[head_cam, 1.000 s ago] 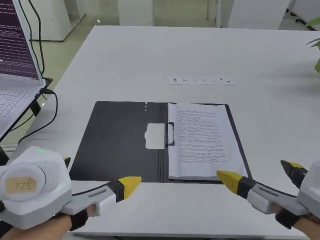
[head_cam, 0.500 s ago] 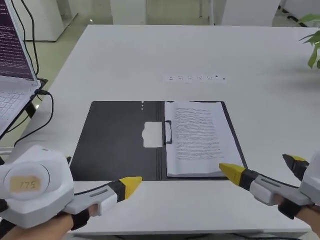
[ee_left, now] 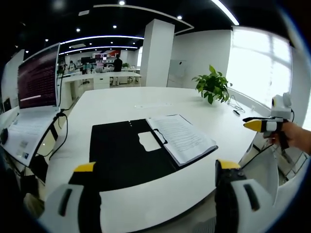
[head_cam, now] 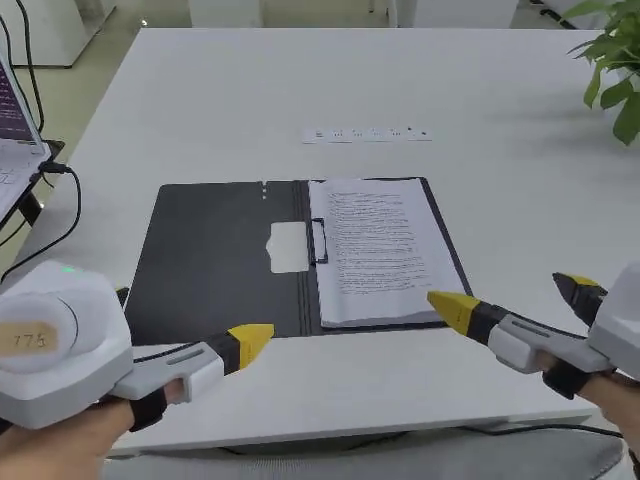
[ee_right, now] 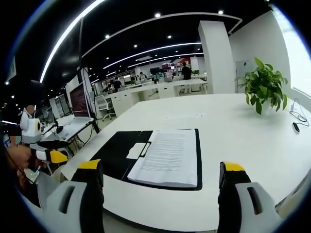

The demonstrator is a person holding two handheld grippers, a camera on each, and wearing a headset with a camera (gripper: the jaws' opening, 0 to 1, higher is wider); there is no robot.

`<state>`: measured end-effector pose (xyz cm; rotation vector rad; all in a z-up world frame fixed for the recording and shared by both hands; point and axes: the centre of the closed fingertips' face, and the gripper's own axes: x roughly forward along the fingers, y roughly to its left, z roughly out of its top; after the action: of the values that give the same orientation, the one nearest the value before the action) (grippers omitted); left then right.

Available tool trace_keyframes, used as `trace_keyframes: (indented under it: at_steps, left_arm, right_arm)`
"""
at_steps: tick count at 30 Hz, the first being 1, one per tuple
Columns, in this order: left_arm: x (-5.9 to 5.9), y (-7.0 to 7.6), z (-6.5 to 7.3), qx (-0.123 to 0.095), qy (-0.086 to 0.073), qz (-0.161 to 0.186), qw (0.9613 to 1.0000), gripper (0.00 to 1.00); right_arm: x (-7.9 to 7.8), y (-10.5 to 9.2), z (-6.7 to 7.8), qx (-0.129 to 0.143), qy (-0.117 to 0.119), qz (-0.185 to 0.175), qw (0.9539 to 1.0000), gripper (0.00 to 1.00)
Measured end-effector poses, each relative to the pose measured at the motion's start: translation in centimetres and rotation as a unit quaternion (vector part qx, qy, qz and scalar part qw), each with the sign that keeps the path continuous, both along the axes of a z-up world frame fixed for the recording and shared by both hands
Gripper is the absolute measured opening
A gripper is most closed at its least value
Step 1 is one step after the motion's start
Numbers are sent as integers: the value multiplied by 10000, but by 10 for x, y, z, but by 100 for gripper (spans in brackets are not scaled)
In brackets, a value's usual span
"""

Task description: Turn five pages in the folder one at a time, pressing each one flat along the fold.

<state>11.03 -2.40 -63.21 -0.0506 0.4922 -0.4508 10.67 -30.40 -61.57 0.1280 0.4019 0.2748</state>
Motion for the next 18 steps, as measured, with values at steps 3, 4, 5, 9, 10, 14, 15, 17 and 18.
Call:
trace_keyframes:
  at_steps: [3, 4, 5, 9, 10, 14, 15, 17, 18]
  left_arm:
    - [2, -5, 1, -27, -42, -97, 9999, 99]
    - [3, -7, 1, -15, -29, -139, 9999, 99]
    - [3, -8, 1, 1, -40, -171, 9998, 99]
    - [5, -7, 6, -53, -134, -123, 9998, 99]
    - [6, -6, 8, -86, -149, -82, 9998, 99]
    - [5, -5, 14, -134, -209, 42, 9997, 99]
    - [6, -5, 16, -133, -234, 76, 9996, 99]
    - [7, -6, 17, -107, -252, 92, 9996, 99]
    - [8, -6, 17, -63, -280, 98, 9995, 99]
  right_arm:
    - [-2, 0, 6, 67, -94, -65, 9999, 99]
    - [-2, 0, 7, 54, -91, -69, 9999, 99]
    - [-2, 0, 8, 42, -107, -83, 9999, 99]
    - [0, 3, 8, 52, -121, -44, 9999, 99]
    - [0, 4, 7, 39, -98, -14, 9999, 99]
    - [5, 7, 6, 37, -67, 99, 9999, 99]
    - [7, 7, 6, 27, -60, 122, 9999, 99]
    - [10, 5, 6, 50, -75, 139, 9999, 99]
    - [12, 4, 6, 77, -71, 150, 9998, 99]
